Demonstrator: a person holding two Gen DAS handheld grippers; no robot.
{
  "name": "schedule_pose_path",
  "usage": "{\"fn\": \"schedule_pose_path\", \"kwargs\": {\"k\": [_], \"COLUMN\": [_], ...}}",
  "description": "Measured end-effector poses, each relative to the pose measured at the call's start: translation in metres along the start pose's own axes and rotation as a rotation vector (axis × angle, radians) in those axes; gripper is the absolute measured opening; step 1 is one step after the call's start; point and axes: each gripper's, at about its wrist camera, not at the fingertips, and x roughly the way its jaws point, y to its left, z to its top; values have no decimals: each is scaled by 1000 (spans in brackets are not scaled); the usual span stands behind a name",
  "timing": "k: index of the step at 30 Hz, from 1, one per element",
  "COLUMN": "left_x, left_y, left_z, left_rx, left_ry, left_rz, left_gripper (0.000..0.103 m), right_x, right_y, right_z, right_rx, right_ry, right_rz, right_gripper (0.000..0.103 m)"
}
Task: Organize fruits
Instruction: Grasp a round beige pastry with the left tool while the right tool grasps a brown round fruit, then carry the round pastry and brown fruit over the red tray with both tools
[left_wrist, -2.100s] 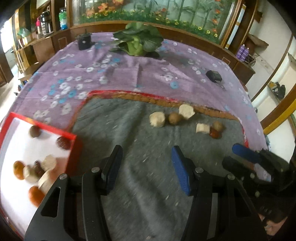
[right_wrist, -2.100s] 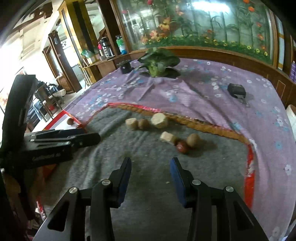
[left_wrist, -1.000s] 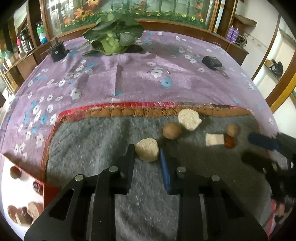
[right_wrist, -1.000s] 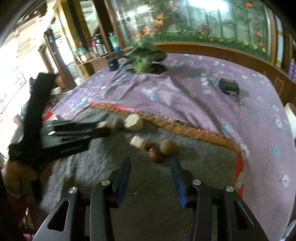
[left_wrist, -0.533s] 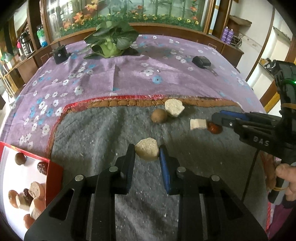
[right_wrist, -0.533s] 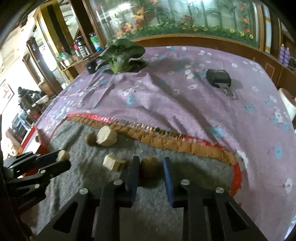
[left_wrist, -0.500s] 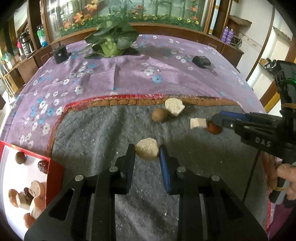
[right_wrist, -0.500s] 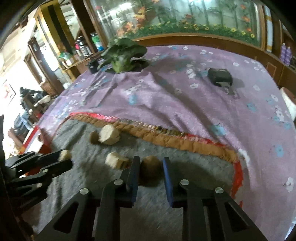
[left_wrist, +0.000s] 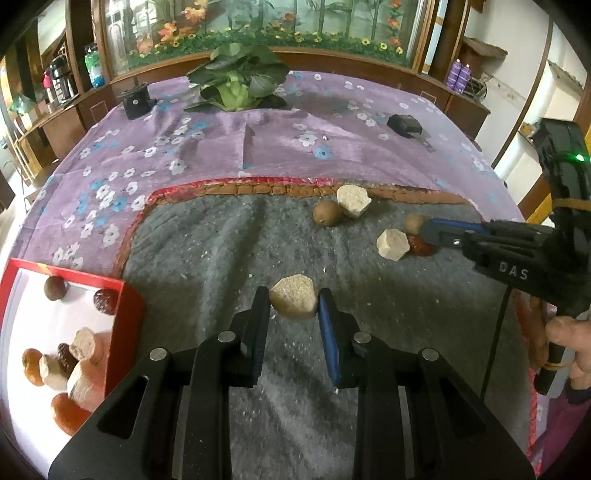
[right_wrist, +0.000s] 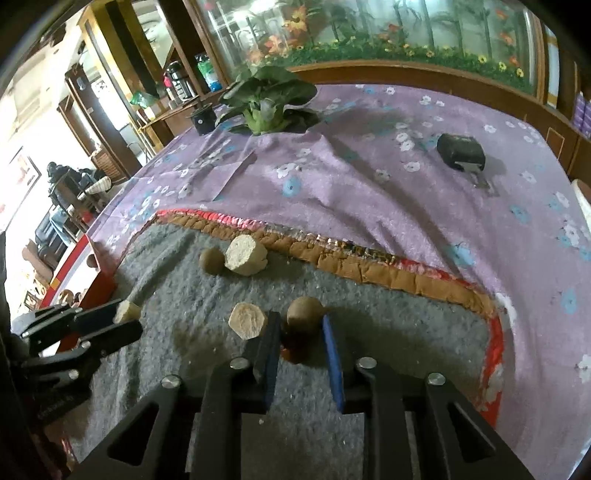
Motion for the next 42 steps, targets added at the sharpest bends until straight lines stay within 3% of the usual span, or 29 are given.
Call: {"fn": "schedule_pose_path", "kwargs": {"k": [5,9,11,13,17,18,19,20,27,34,42], "left_x": [-14,-22,-25,-26,-25,-25,-25,-26,-28,-48,-72], "left_y": [6,10,11,11,13,14,15,16,23,33,55], "left_z": [-6,-12,-15,-17,-19,-19,-19,-19,-22,-34,-49], "left_rx": [-14,-22,-24,-25,-28,-28,-29,-29,-58,-75,-100], "left_ry": [-21,-30,-32,-29,-20,-19,-20,-22,-29,-66,-106], "left_rz": [0,1,-5,-12,-11,-11,-11,-11,-10,10,73], "left_gripper": [25,25,25,25,25,25,25,25,25,25,25], "right_x": [-29,-24,-18,-10,18,17,17,15,-23,-59,-52], "right_y": [13,14,11,10,8,5,4,5,18,78,129], "right_z": [-15,-14,-11,-5,4,4,4,3,-12,-32,-44], "right_rx": [-1,0,21,27,26,46,52,48,22,-72,-120], "right_ry": [-68,-51,-48,-52,8,-15,0,0,-75,-135,-120], "right_rz": [18,-61,-66,-45,-87,-67,-50,-43,-17,86,154], "right_gripper": [7,9,30,37,36,37,29,21,21,21,21]}}
